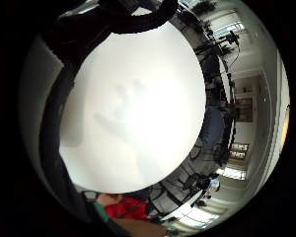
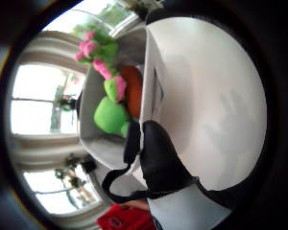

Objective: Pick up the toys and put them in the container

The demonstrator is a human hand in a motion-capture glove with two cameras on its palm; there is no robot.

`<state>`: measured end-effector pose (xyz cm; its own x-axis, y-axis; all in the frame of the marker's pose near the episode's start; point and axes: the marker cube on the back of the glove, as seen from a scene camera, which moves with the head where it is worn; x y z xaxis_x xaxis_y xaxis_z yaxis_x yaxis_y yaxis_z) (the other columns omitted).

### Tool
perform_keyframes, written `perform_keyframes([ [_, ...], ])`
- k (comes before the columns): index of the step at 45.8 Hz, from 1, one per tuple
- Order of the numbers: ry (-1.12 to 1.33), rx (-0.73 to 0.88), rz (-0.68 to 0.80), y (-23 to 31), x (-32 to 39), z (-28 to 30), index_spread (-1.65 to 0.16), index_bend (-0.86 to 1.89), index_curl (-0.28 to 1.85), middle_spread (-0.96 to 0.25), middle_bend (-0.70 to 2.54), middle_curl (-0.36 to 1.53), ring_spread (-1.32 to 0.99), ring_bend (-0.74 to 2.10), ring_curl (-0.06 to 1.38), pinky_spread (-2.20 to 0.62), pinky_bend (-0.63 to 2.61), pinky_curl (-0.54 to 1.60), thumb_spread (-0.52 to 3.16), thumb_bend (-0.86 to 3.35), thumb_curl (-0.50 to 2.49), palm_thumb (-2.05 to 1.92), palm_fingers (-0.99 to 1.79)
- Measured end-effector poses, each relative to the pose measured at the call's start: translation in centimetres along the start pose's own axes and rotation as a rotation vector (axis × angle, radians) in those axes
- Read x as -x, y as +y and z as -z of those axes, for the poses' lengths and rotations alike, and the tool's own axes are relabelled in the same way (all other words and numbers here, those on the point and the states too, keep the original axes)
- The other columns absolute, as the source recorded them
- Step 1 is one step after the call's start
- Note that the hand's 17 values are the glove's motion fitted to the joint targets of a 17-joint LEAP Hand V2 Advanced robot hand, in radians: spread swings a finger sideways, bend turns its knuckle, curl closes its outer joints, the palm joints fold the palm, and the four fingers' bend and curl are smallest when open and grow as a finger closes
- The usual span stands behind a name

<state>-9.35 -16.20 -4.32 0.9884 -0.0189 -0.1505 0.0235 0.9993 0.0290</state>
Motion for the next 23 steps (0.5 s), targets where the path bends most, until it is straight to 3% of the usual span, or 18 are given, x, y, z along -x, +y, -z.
perform_keyframes([
  [23, -0.051, 0.024, -0.051, 4.1, -8.1, -4.6, -0.39, 0.16, 0.35, -0.13, 0.14, 0.28, -0.17, 0.39, 0.28, 0.04, 0.89, 0.28, 1.2, -0.04, 0.33, -0.04, -0.1],
])
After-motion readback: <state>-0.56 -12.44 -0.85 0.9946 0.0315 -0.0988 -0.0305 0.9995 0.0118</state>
